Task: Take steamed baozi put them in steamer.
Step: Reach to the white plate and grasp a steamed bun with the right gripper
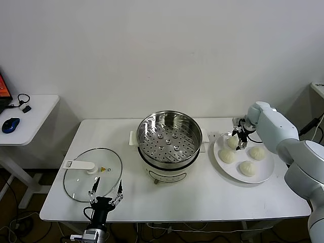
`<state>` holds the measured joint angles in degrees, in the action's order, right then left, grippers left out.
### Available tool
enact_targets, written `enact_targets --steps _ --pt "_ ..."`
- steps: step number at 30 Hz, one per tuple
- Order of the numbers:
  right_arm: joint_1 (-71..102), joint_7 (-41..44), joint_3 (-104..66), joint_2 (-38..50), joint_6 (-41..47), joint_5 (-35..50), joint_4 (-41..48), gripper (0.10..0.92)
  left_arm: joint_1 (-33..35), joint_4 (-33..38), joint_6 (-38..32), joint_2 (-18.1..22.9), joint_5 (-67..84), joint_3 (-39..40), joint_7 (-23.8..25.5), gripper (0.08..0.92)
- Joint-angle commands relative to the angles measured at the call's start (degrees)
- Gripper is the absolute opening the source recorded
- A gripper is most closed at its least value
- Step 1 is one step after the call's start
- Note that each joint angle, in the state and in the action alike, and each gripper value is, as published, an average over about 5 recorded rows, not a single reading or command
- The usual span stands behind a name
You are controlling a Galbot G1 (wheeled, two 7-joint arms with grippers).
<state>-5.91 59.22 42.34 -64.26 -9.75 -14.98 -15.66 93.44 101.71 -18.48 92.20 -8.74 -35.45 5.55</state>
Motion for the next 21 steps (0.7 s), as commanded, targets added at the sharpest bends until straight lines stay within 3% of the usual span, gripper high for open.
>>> enact_targets --steps 1,8,14,21 --pt "0.18 -0.4 -1.19 -0.3 -0.18 -0.84 0.46 0.755 0.01 0.09 -0.03 0.05 -0.04 -0.01 -0.1 0.823" --pt "0.12 -0.23 -1.11 0.13 -0.33 -0.9 -0.67 0.693 0.22 0.23 -0.1 0.15 -0.15 -0.13 -0.14 0.823" --pt "-1.48 0.13 3.15 3.46 -0.36 1.12 -6.62 0.668 0.36 0.49 -0.04 0.26 -0.18 -0.35 -0.18 0.823" --pt "-9.8 0.46 15.75 9.01 -2.14 10.93 -14.9 0.662 0.62 0.72 -0.04 0.32 -0.34 -0.49 -0.23 0.823"
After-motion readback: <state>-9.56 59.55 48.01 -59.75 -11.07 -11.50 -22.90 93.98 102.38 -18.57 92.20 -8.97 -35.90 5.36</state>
